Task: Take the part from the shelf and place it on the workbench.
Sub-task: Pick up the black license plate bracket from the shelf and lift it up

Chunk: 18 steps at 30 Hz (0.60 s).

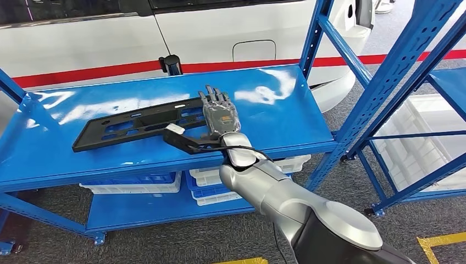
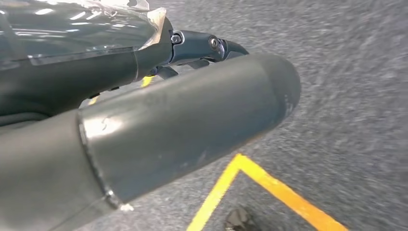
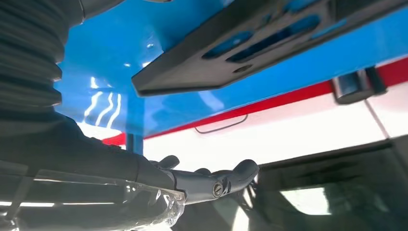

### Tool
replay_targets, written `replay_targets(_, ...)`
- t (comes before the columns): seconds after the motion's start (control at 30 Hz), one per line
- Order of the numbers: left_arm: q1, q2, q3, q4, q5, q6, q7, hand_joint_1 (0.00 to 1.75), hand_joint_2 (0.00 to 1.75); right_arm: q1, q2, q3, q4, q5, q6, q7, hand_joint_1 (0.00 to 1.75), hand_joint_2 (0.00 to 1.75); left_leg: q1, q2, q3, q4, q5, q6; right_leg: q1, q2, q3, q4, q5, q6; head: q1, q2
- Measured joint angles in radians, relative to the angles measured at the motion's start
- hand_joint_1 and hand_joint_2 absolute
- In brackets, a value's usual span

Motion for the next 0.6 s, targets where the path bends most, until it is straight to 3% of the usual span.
replay_targets(0.07,0.0,0.003,0.008,0.0,0.018,-0.006,-0.06,0.0,0.0,0.006,-0.006,-0.046,0.006,-0.064,-0.029,-0.069,0.0,1.75,0.0,0.0,0.0,0.0,0.0,0.0,0.0,0.0,0.0,0.0,0.0,0.0,0.0,0.0)
replay_targets(0.27,0.0,0.022,0.045,0.0,0.071,-0.08,-0.33,0.0,0.0,0.073,0.008,-0.265,-0.053,-0.286,-0.013,-0.458,0.0,1.75,0.001,0.0,0.0,0.0,0.0,0.0,0.0,0.0,0.0,0.0,0.0,0.0,0.0,0.0)
replay_targets(0.4,-0.001,0.036,0.057,0.0,0.085,-0.147,-0.448,0.0,0.0,0.159,0.021,-0.344,-0.186,-0.402,0.087,-0.557,0.0,0.0,0.001,0.0,0.0,0.0,0.0,0.0,0.001,0.0,0.0,0.0,0.0,0.0,0.0,0.0)
replay_targets(0.6,-0.003,0.057,0.073,0.0,0.1,-0.228,-0.529,0.0,0.0,0.244,0.022,-0.355,-0.329,-0.472,0.14,-0.608,0.0,0.0,0.001,0.0,0.0,0.0,0.0,0.0,0.0,0.0,0.0,0.0,0.0,0.0,0.0,0.0)
